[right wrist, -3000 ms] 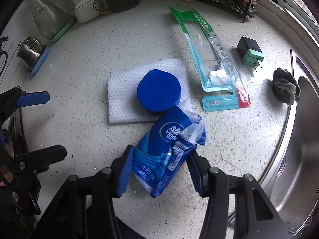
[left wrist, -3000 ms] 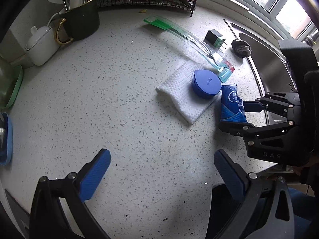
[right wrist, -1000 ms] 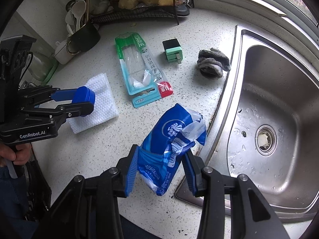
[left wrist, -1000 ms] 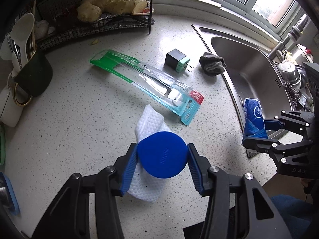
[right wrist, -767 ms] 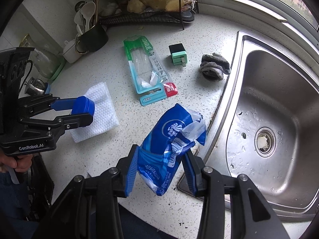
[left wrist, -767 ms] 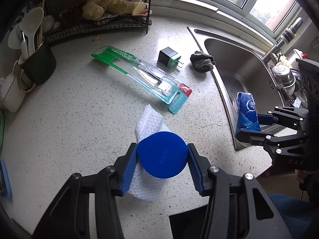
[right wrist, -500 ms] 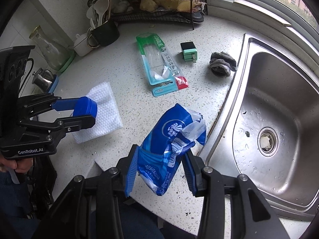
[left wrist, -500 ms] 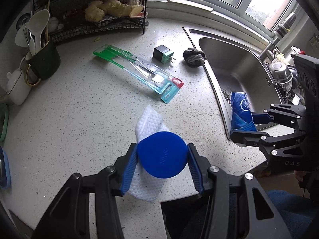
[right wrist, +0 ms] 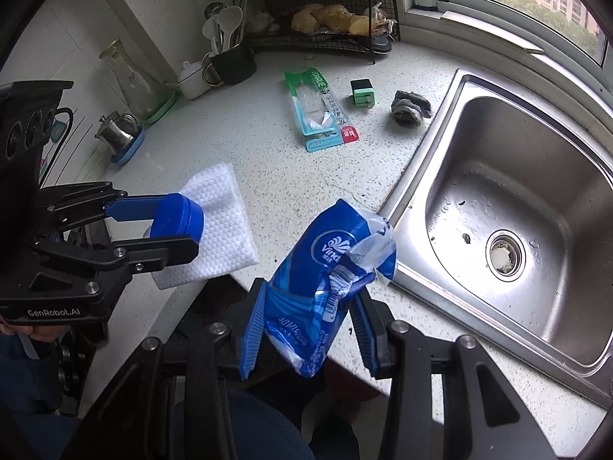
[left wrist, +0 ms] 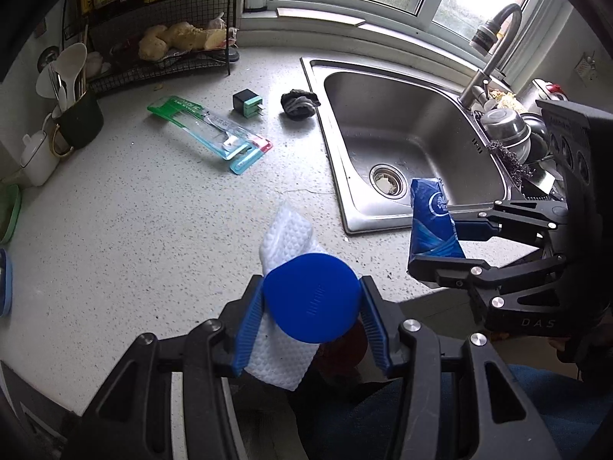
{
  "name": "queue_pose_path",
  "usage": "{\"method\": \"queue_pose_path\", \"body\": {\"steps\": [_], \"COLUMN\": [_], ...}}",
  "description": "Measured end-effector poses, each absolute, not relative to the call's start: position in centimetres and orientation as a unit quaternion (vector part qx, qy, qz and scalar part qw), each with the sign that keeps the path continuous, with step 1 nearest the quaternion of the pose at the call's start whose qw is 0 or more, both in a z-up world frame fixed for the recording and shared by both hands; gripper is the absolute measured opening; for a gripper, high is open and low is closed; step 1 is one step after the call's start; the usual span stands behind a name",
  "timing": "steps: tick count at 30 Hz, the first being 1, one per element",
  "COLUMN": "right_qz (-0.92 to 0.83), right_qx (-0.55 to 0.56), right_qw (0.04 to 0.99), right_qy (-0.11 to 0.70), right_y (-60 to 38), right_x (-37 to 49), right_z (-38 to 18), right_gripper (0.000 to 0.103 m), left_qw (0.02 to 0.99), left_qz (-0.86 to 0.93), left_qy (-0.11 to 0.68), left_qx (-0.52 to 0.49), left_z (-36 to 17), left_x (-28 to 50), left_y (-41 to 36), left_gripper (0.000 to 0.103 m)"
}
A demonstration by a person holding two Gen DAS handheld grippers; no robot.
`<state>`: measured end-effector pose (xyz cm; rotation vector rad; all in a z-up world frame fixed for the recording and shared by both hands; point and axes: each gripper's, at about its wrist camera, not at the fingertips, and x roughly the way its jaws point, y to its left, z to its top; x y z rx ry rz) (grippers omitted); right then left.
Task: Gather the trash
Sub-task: 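Carry the tissue pack down with the right tool while the left tool carries the lid and cloth down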
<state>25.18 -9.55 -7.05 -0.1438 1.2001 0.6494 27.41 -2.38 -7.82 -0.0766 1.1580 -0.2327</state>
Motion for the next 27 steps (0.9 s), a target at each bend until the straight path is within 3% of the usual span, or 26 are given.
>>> {"method": "queue_pose_path", "body": {"steps": [13,27], "right_qz": [0.306,0.287], "right_qx": [-0.065,-0.056], "right_qw": [0.768,0.742], "right_qy": [0.558,0.603], "right_y": [-16.3,-19.0], "right_x": [17.9,14.2], "right_z": [-7.9,-12.9], "right_gripper": [0.04,0.04], "left_qw": [0.825,0.786], "left_qz": [-0.104,-0.117], "left_qy": [0.554,0.606], "left_qx": [-0.034,-0.025], "left_z": [-8.6,-14.7], "left_x": [21.3,18.2], "left_y": [-10.5,-14.5], "left_gripper": [0.046,0.046]}}
